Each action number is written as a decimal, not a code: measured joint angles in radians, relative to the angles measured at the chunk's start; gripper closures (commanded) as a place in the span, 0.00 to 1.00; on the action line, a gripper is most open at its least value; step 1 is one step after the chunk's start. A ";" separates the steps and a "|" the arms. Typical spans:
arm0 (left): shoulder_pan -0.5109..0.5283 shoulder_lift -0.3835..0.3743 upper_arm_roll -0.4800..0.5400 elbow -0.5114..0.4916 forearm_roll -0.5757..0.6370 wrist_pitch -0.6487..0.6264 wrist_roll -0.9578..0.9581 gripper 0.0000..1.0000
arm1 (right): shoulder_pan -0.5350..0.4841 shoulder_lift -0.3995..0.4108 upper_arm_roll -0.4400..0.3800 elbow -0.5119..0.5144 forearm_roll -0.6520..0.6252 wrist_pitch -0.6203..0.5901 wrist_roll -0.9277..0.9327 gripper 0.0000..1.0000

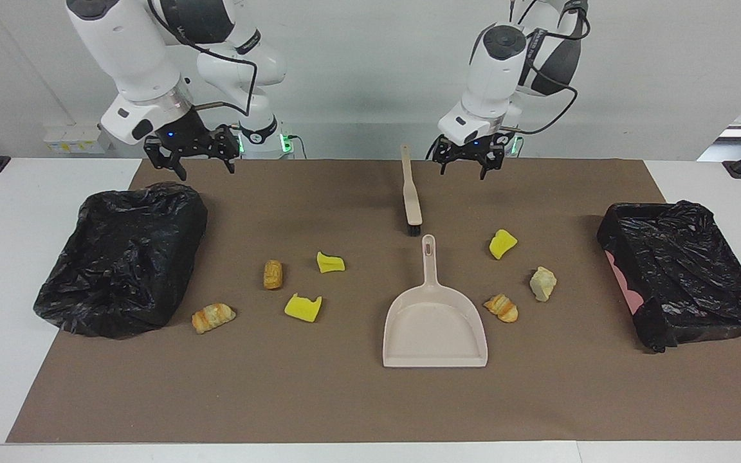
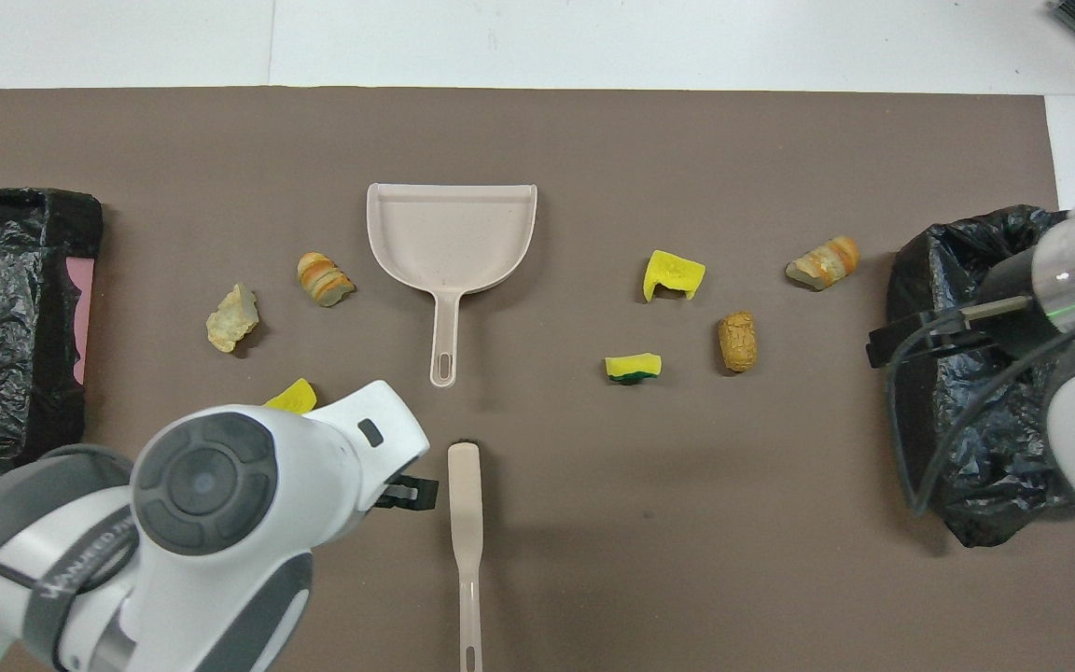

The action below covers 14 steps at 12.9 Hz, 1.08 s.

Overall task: Sweep and dump trash in bin
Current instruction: 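Reach the right gripper to the dustpan while the left gripper reaches the brush, then grasp the dustpan handle with the right gripper while the left gripper grasps the brush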

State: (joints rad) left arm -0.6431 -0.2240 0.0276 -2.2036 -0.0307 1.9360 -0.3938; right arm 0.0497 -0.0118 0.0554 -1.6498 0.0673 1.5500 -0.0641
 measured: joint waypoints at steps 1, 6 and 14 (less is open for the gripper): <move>-0.037 0.000 0.000 -0.037 0.000 0.037 -0.040 0.00 | 0.036 0.012 0.001 -0.010 0.000 0.025 0.019 0.00; -0.209 0.015 -0.001 -0.218 0.000 0.200 -0.159 0.00 | 0.221 0.165 0.004 -0.014 0.006 0.226 0.187 0.00; -0.289 0.024 0.001 -0.312 -0.082 0.298 -0.227 0.76 | 0.477 0.422 0.005 0.104 0.017 0.402 0.349 0.00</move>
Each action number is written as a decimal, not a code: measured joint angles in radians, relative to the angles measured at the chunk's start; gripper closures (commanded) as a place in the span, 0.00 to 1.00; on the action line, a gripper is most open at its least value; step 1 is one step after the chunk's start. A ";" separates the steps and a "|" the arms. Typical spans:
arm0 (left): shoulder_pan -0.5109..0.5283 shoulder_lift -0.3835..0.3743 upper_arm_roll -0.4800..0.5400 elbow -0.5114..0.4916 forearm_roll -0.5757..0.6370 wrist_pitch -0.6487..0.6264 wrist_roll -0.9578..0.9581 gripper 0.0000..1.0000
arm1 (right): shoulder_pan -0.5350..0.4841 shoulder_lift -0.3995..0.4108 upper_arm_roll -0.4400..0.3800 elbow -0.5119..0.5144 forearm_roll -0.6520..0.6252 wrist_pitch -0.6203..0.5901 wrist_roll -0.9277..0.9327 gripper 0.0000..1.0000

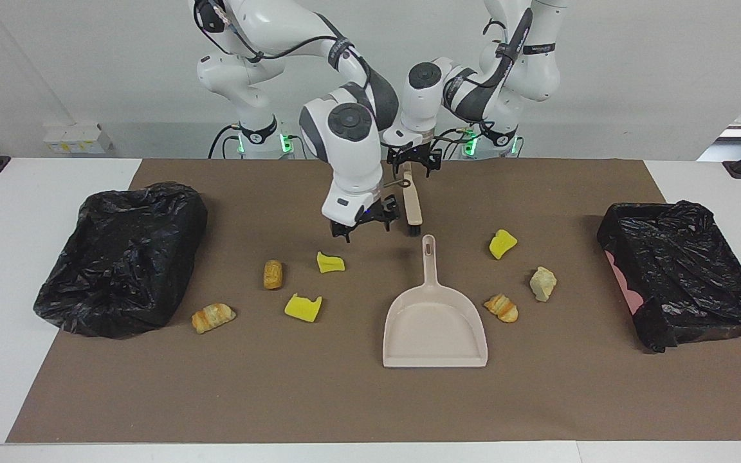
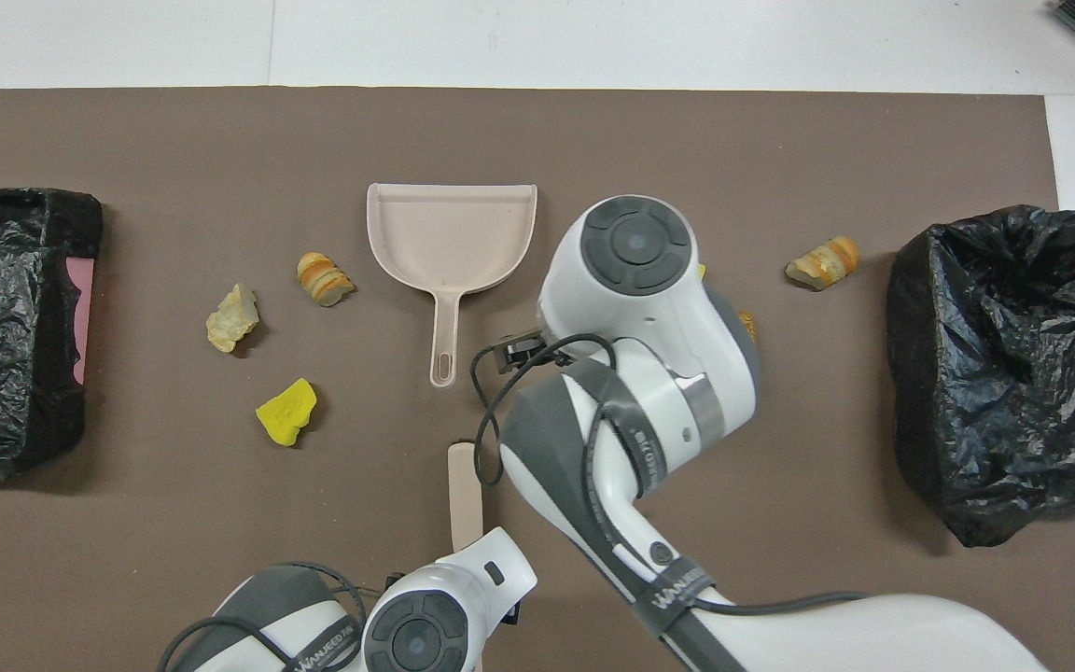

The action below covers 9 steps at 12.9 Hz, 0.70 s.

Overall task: Sweep and dump trash in bin
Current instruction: 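Grasp the dustpan handle with the right gripper while the left gripper grasps the brush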

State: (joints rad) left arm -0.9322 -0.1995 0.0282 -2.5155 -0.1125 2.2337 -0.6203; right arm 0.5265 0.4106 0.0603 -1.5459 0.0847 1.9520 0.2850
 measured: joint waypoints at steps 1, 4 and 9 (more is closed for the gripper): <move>-0.001 0.000 0.001 0.000 -0.010 0.000 -0.002 0.93 | 0.025 0.047 0.000 0.053 0.000 0.000 0.029 0.00; -0.001 0.000 0.005 0.002 -0.013 -0.007 -0.005 1.00 | 0.057 0.173 -0.002 0.211 0.000 0.000 0.083 0.00; 0.034 0.001 0.026 0.040 0.015 -0.109 -0.004 1.00 | 0.084 0.316 -0.007 0.374 -0.009 0.000 0.098 0.00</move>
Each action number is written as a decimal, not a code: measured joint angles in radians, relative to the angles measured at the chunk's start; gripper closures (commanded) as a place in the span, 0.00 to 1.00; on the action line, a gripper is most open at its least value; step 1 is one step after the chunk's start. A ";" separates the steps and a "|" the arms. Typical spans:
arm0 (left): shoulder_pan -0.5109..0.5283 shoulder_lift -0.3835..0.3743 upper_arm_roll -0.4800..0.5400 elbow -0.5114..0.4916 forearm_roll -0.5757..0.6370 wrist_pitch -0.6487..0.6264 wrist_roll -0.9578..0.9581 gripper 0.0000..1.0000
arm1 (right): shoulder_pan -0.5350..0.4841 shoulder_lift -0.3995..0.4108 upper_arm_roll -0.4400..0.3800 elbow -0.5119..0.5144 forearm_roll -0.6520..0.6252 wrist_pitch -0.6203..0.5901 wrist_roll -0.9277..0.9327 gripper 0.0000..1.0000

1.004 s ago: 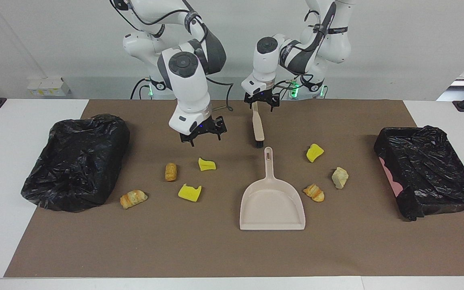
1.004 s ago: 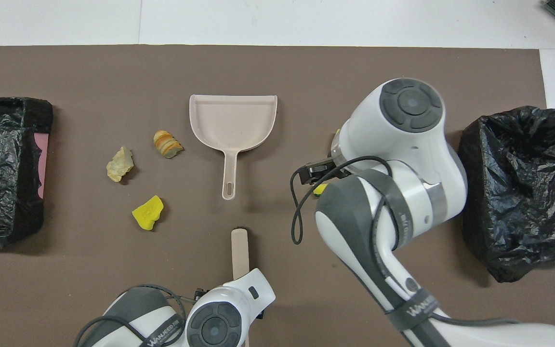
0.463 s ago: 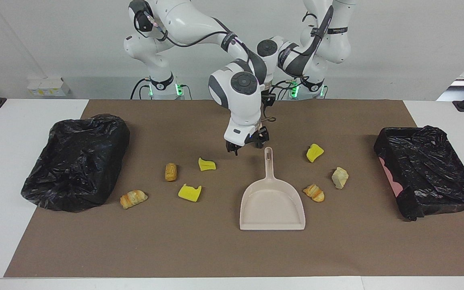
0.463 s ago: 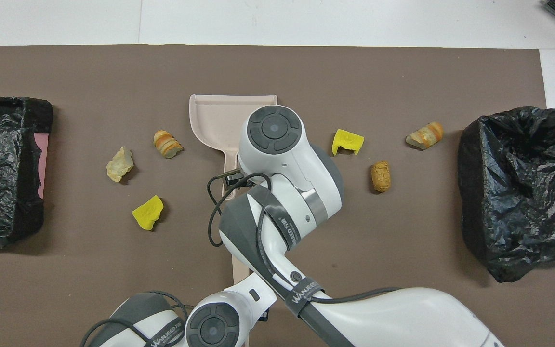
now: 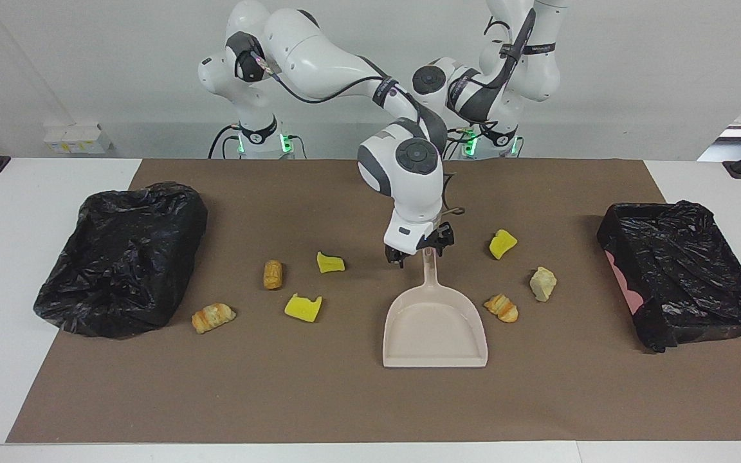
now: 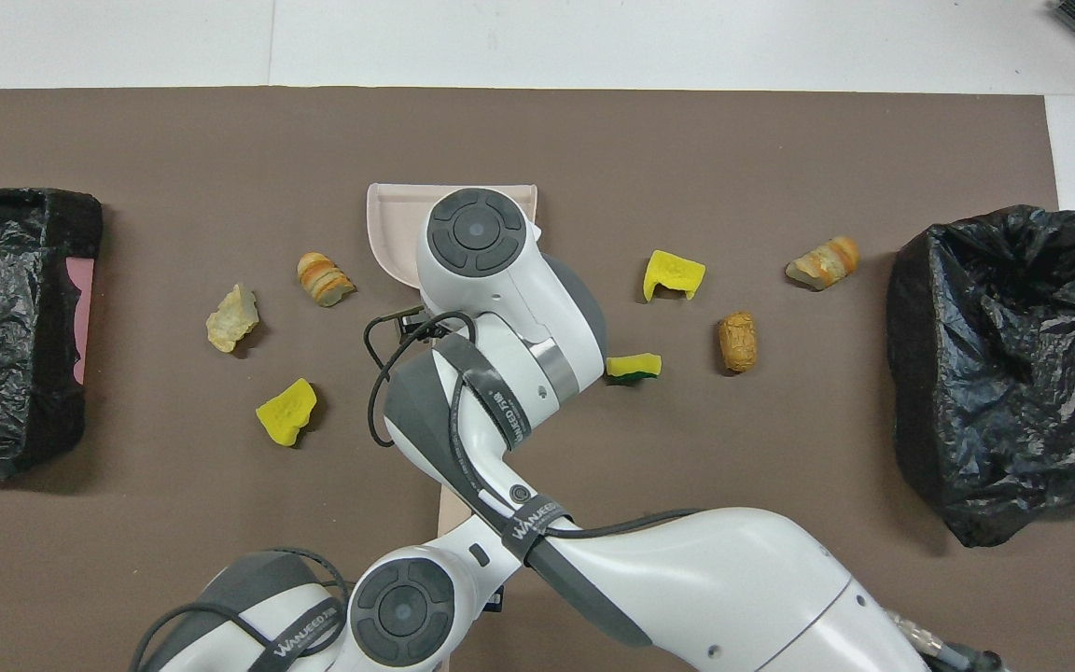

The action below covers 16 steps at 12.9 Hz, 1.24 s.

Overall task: Sweep and dump trash in bin
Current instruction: 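Grasp the dustpan handle with the right gripper while the left gripper grasps the brush, then lift the brush with the left gripper while the right gripper positions the dustpan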

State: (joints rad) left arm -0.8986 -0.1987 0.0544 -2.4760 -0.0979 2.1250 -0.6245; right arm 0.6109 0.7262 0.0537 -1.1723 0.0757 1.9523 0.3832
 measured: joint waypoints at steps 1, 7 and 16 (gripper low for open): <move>0.023 0.000 0.004 0.017 0.026 -0.039 0.001 1.00 | 0.008 0.011 -0.001 0.007 -0.003 0.002 0.011 0.00; 0.242 -0.053 0.013 0.065 0.126 -0.179 0.143 1.00 | 0.035 0.032 -0.009 0.016 -0.038 0.009 0.094 0.72; 0.668 -0.003 0.018 0.143 0.191 -0.094 0.484 1.00 | -0.018 0.007 -0.012 0.038 -0.056 0.030 0.097 1.00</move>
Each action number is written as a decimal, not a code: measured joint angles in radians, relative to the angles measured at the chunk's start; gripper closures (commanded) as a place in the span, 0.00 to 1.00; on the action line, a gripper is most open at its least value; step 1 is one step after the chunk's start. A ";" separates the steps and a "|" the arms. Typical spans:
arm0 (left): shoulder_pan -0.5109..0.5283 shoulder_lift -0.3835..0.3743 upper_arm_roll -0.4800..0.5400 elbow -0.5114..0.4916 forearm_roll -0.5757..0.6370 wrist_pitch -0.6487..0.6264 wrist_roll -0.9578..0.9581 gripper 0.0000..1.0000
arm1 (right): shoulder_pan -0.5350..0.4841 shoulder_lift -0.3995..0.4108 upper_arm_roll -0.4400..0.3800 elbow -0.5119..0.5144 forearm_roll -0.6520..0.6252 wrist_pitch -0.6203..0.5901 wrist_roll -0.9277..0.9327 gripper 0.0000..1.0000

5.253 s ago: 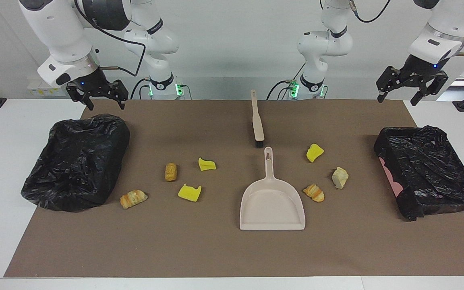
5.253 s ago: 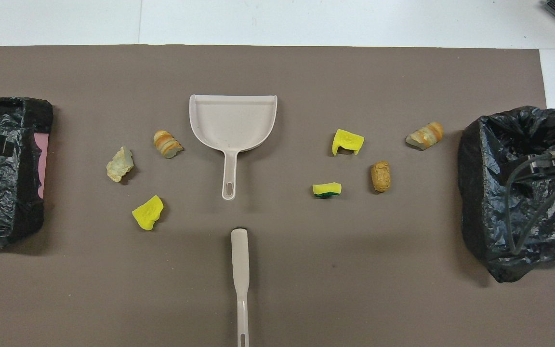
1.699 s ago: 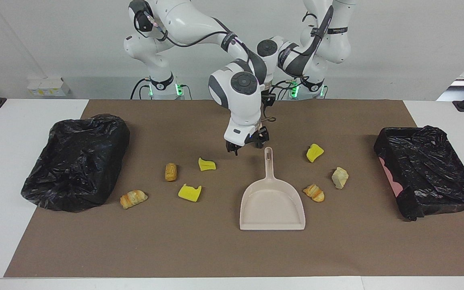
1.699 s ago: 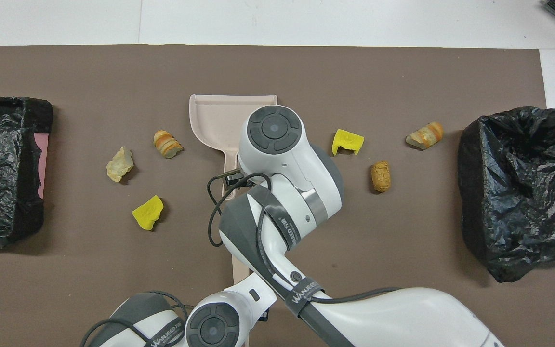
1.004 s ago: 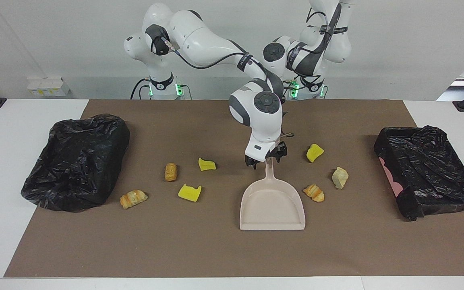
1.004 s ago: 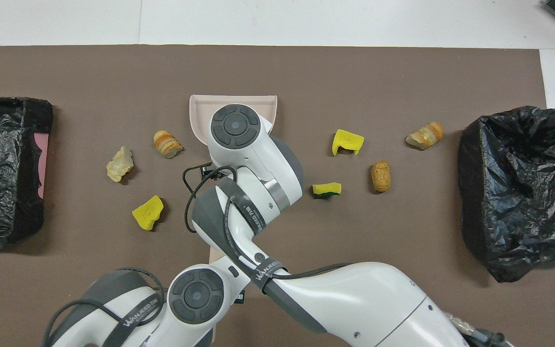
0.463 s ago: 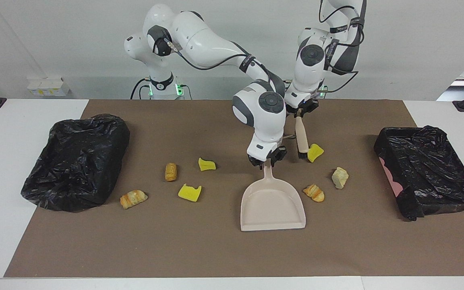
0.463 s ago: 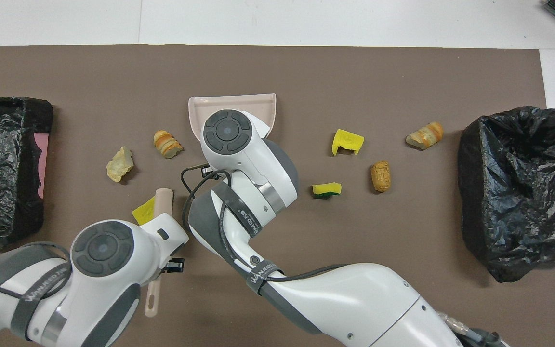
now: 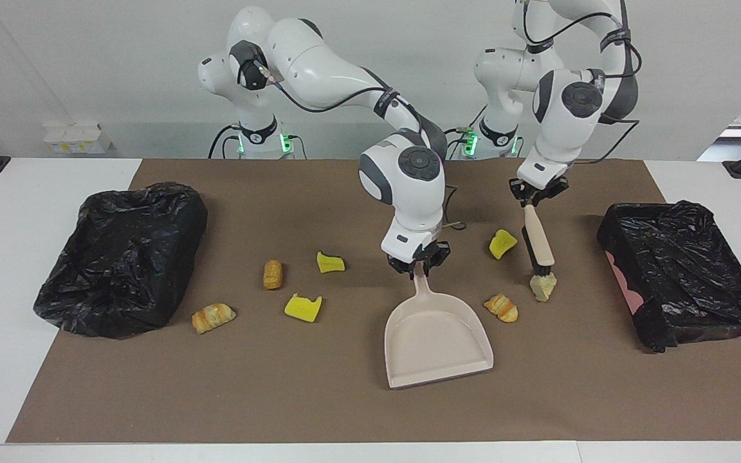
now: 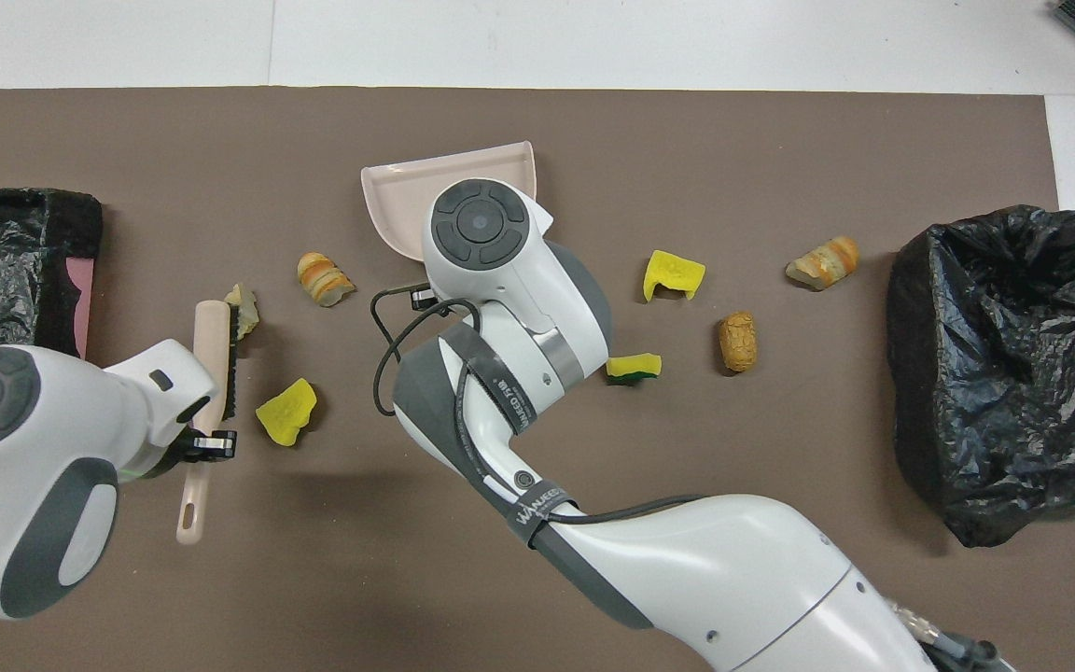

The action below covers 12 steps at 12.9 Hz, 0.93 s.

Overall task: Sweep and dump trash in bin
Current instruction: 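Lift the brush with the left gripper while the right gripper positions the dustpan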

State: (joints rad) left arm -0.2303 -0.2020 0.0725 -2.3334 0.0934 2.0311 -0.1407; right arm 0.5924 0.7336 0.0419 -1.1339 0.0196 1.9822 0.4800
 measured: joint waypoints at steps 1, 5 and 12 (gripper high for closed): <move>0.037 0.025 -0.001 0.024 0.000 0.016 0.024 1.00 | -0.002 -0.018 0.000 -0.002 0.000 -0.014 0.000 1.00; 0.138 0.146 -0.001 0.100 0.001 0.089 0.073 1.00 | -0.013 -0.090 0.001 -0.052 0.000 -0.108 -0.049 1.00; 0.160 0.265 -0.010 0.182 0.001 0.113 0.103 1.00 | -0.115 -0.240 0.001 -0.080 -0.002 -0.360 -0.477 1.00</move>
State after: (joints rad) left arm -0.0704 0.0627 0.0626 -2.1519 0.0941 2.1446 -0.0373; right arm 0.4774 0.4937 0.0426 -1.2141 0.0181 1.6218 0.0028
